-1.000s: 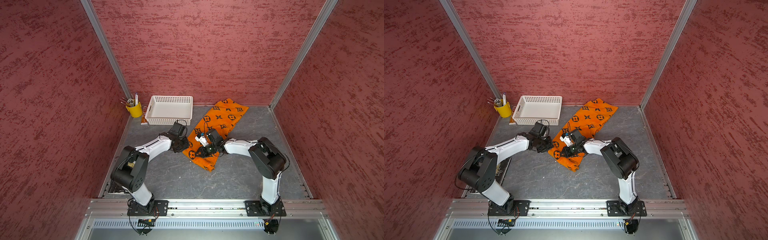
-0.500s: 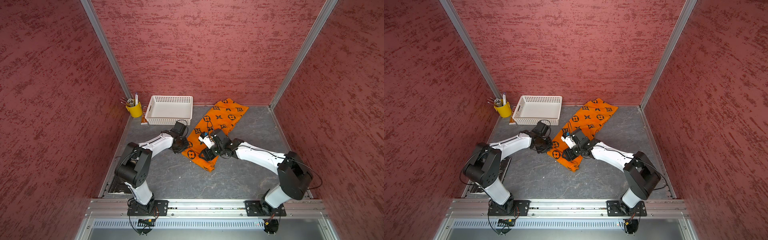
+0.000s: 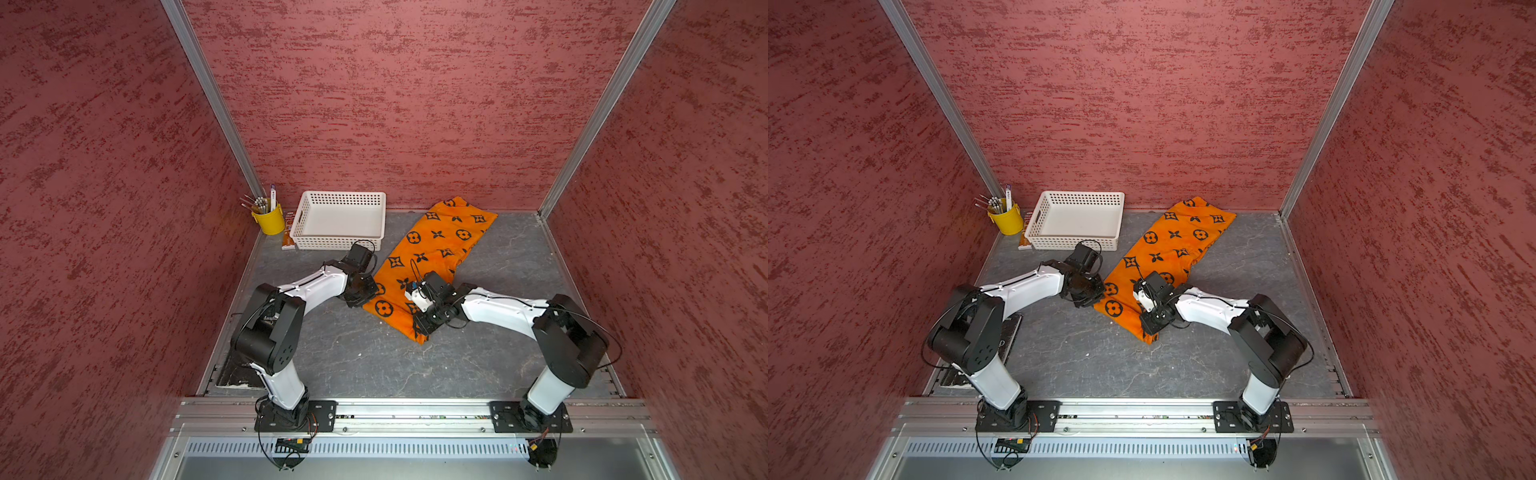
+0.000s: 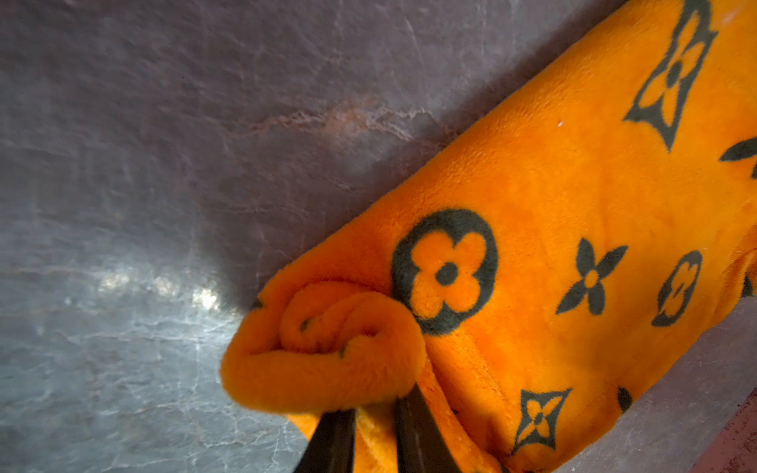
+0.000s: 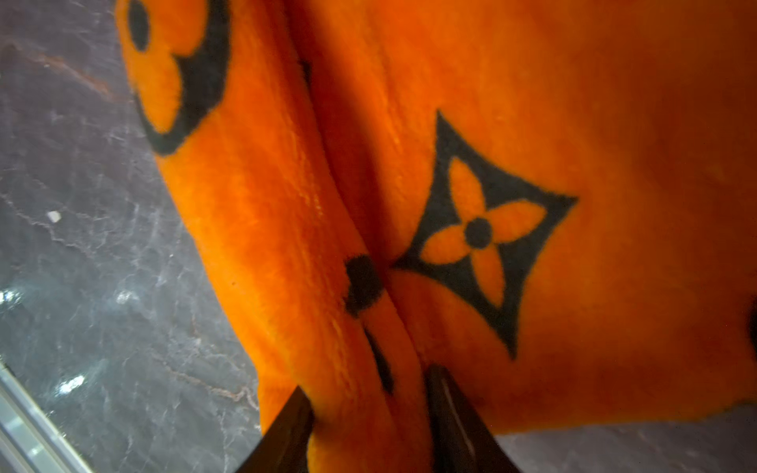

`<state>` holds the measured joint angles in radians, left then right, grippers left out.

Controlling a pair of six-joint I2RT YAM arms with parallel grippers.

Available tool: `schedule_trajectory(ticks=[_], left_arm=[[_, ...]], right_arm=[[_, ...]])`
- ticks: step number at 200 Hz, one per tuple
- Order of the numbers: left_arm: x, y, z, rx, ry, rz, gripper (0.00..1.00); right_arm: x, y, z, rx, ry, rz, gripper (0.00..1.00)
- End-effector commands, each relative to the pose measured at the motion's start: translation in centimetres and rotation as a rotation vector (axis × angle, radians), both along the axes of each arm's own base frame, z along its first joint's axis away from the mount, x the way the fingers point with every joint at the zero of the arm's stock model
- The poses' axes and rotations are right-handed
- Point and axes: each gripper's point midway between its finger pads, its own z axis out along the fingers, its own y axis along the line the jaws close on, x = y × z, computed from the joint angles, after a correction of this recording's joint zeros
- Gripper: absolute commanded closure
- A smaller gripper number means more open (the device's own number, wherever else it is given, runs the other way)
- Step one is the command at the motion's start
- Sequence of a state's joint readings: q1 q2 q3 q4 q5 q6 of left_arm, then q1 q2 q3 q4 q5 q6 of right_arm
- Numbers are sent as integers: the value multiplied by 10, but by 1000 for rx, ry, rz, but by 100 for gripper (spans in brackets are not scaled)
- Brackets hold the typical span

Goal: Roll up the pillowcase
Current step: Roll the pillowcase at the center of the board.

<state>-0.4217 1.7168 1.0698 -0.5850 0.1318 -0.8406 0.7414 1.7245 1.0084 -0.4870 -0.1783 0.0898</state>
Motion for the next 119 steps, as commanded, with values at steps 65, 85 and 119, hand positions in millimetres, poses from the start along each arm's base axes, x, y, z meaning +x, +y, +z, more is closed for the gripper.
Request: schedule_trajectory(ticks=[65,85,119], left_arm=[[-1,-1,-5,15,30,4,78],[-2,-5,-6,-4,33,7,78],[-2,-7,-7,-14,41,11,78]], right_arm=[[37,-21,53,-49,-281,-97,44],[34,-4,86,23,-418,-20,40],[17,50,89,53,-517,188,31]])
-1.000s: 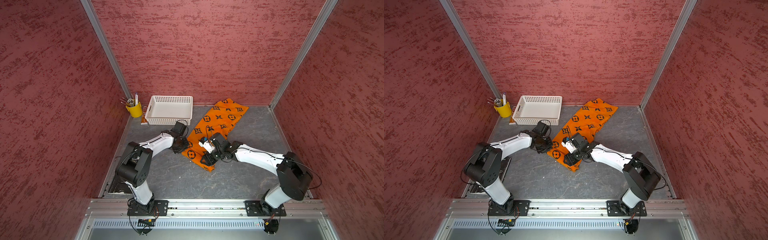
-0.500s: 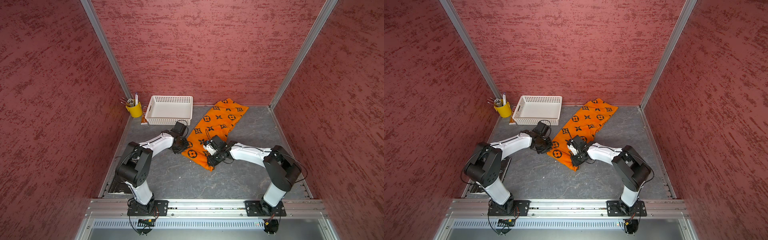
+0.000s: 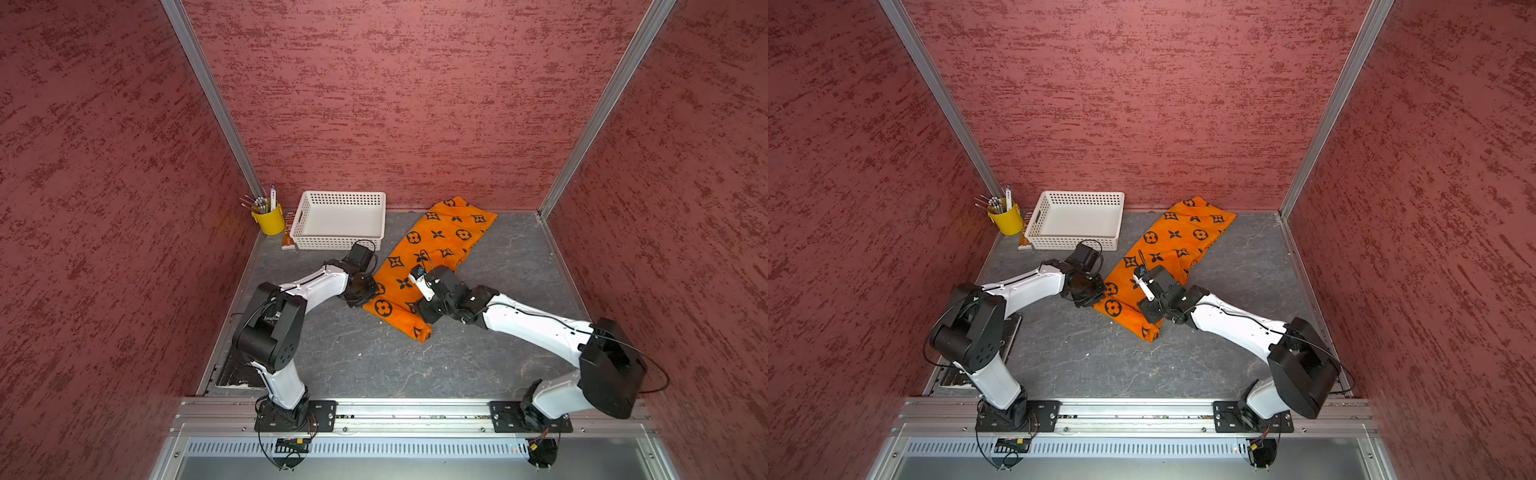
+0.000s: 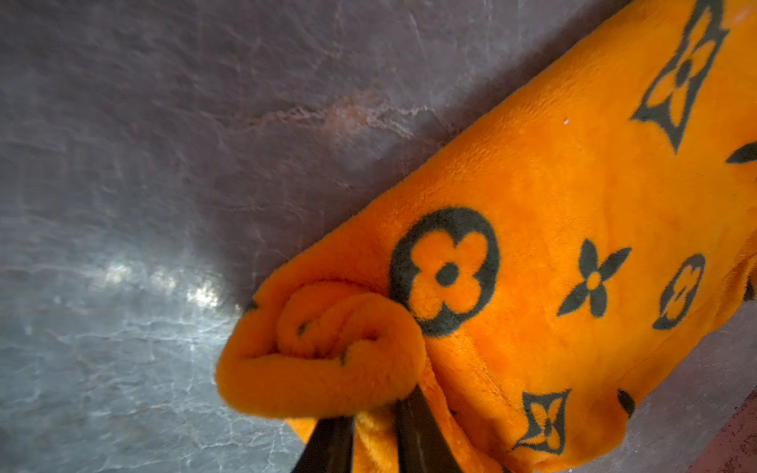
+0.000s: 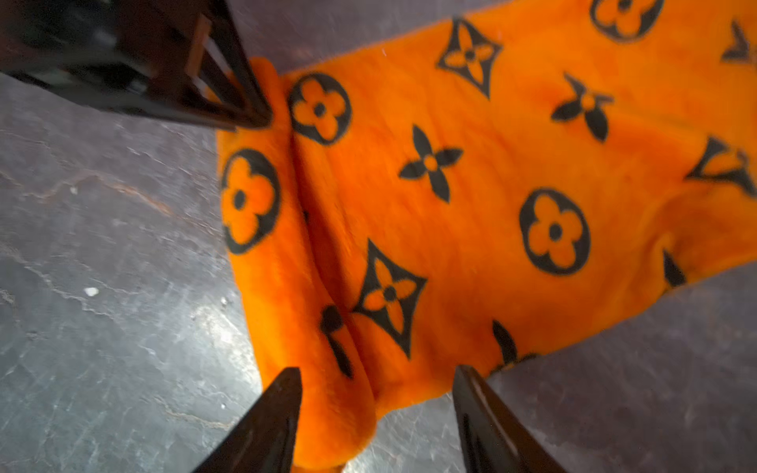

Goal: Roll up the pillowcase
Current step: Roll the pillowcase at the center of the board.

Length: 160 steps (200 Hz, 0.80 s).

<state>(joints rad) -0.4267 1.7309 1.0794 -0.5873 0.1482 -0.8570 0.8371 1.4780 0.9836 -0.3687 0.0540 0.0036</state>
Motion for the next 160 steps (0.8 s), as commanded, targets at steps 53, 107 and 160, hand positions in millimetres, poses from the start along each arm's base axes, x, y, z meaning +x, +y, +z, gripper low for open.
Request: schedule_trajectory(ticks=[53,107,160], left_arm=[[-5,-1,-8,-19,43,20,78],[-6,1,-9,-24,49,22,77],[-4,2,-8,-30,47,27,77]], right_arm=[[-10,109,-33,-118,-290,362,24],[13,117,-65,-254,-379,362,25],[9,91,-75,-314,-369,320,25]])
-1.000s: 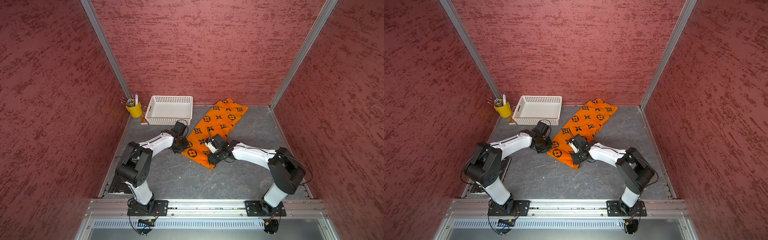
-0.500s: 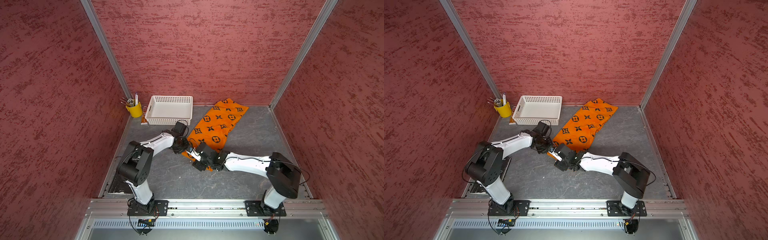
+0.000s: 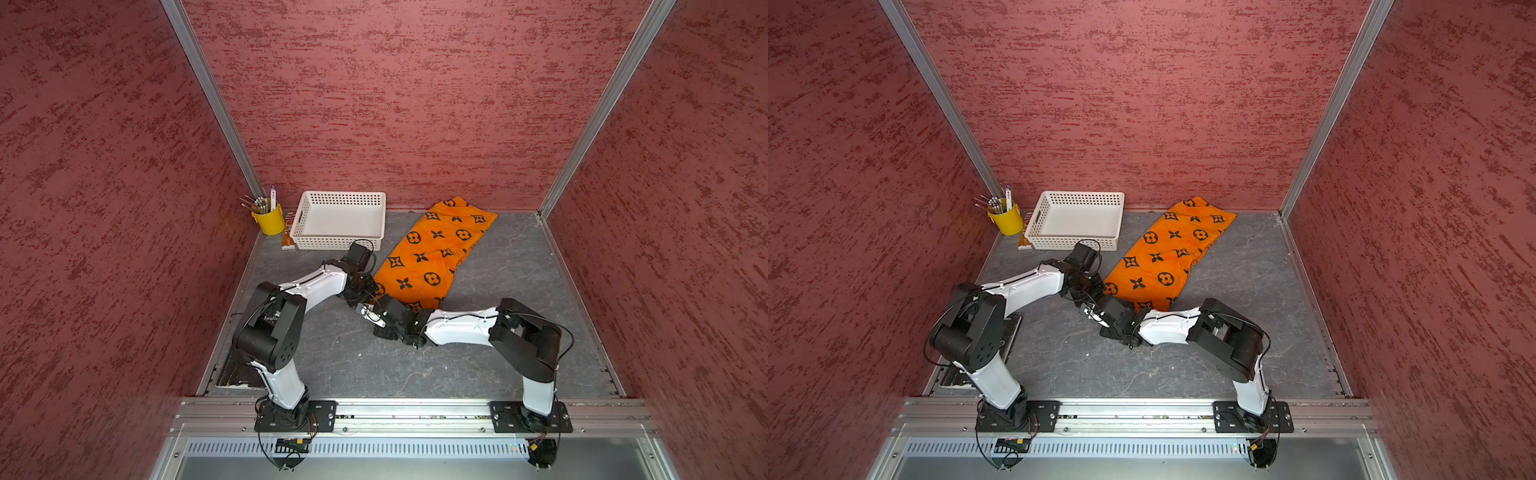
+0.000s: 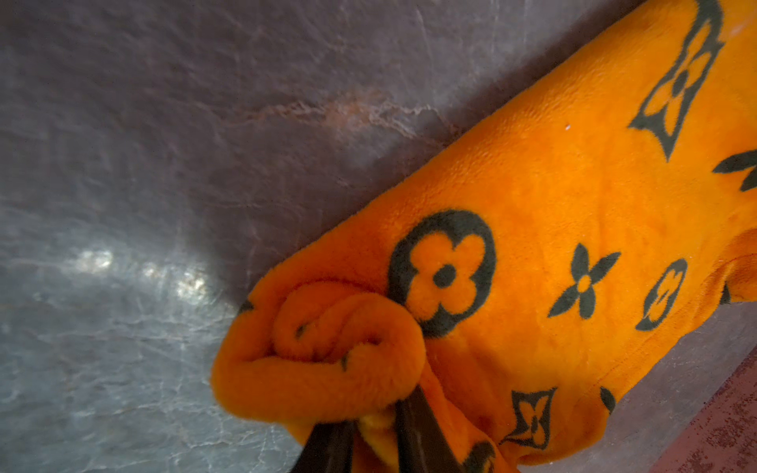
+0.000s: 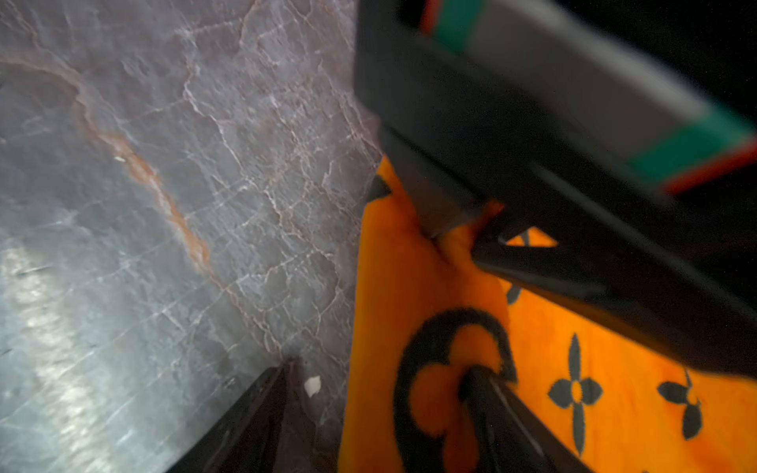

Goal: Roll up the pillowcase
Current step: Roll the pillowcase at the center of the board.

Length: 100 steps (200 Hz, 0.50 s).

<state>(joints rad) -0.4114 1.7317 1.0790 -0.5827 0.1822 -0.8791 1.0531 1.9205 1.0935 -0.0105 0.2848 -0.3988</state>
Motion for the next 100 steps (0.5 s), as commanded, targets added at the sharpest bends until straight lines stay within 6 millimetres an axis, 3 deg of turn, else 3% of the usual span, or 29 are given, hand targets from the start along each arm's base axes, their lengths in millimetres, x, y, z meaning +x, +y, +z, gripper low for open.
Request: schedule_trajectory(ticks=[1,60,87,100], left_arm=[[-5,3,-9,5,30,0,77],[-4,1,-9,2,31,-2,77],[-5,2,-9,3,31,-3,77],[-5,2,-9,3,32,-3,77]], right_arm=[[3,-13,7,-10,-49,-37,25],[-3,-22,18,8,-44,-40,24],[-3,-23,3,-21,-25,-34,24],[-3,-24,-9,-31,2,-47,28]])
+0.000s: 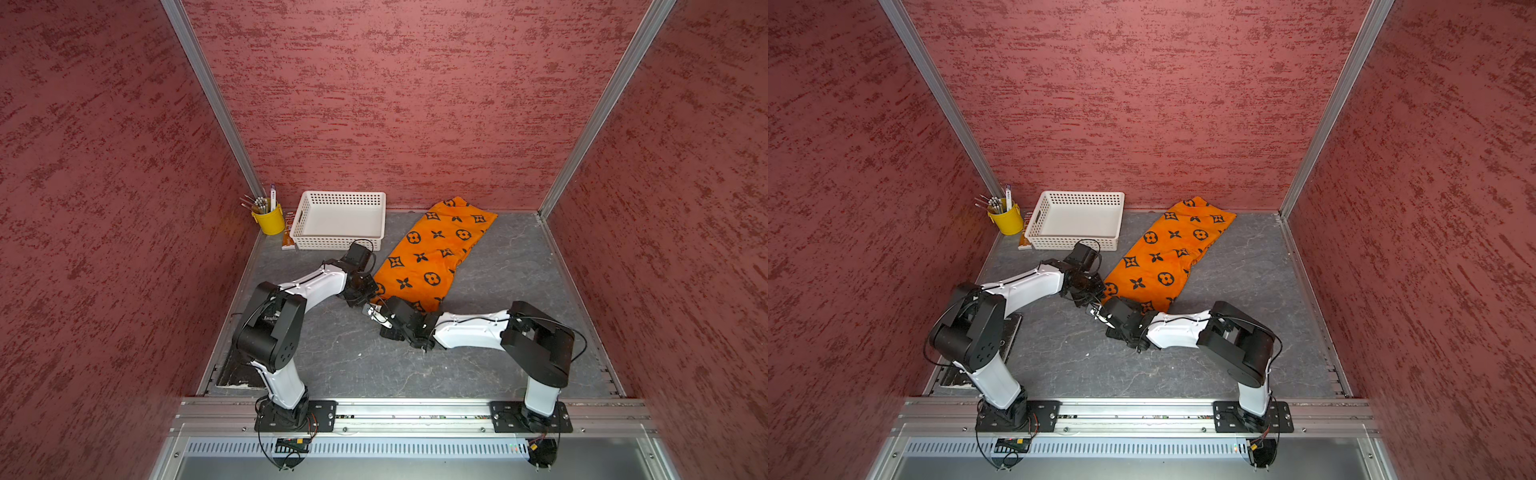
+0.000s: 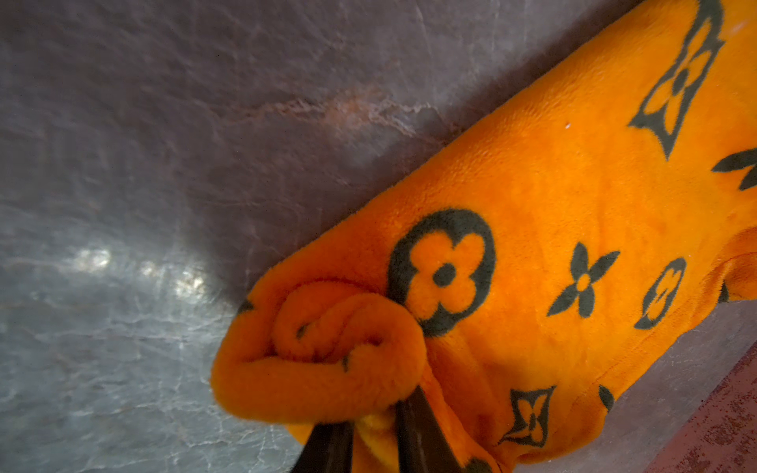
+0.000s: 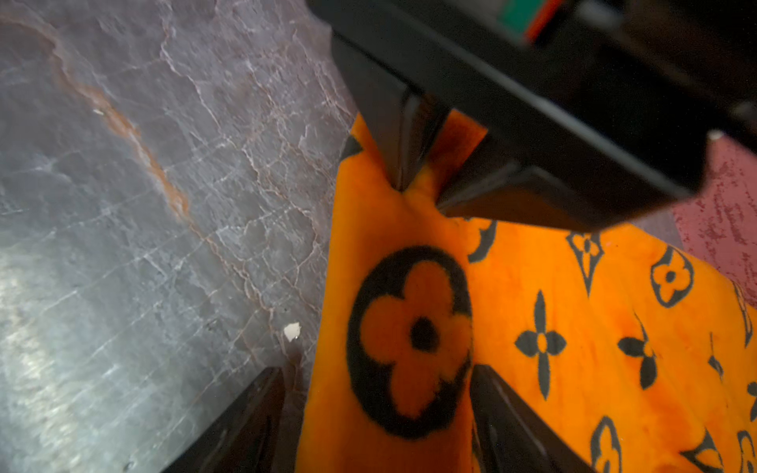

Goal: Roll up the pillowcase
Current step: Roll the pillowcase at the center of the board.

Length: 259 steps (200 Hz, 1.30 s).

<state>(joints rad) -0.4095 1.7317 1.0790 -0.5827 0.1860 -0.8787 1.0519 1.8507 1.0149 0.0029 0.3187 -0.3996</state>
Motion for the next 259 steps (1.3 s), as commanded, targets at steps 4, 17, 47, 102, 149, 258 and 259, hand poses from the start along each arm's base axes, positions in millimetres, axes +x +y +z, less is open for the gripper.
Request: schedule_trajectory(ticks=[4,17,47,102,149,258,259], left_arm=[[-5,2,-9,6,31,-4,77],[-4,2,-8,3,29,-3,77],[-2,3,-4,-4,21,1,77],[11,21,28,-75,-41,61,42],[18,61,78,-98,-192,133,25],[6,-15,61,-84,-249,-150,35],[7,-16,61,-85,-248,-153,36]], right_arm=[[1,-4,-17,-21,32,-28,29],[1,-7,-25,-28,51,-42,39],[2,-15,-34,-26,78,-83,58],[-1,-21,-35,15,178,-109,97],[-5,-14,-16,183,424,-115,100],[49,-34,-1,580,1039,-218,92],[50,-34,-1,582,1044,-220,92]])
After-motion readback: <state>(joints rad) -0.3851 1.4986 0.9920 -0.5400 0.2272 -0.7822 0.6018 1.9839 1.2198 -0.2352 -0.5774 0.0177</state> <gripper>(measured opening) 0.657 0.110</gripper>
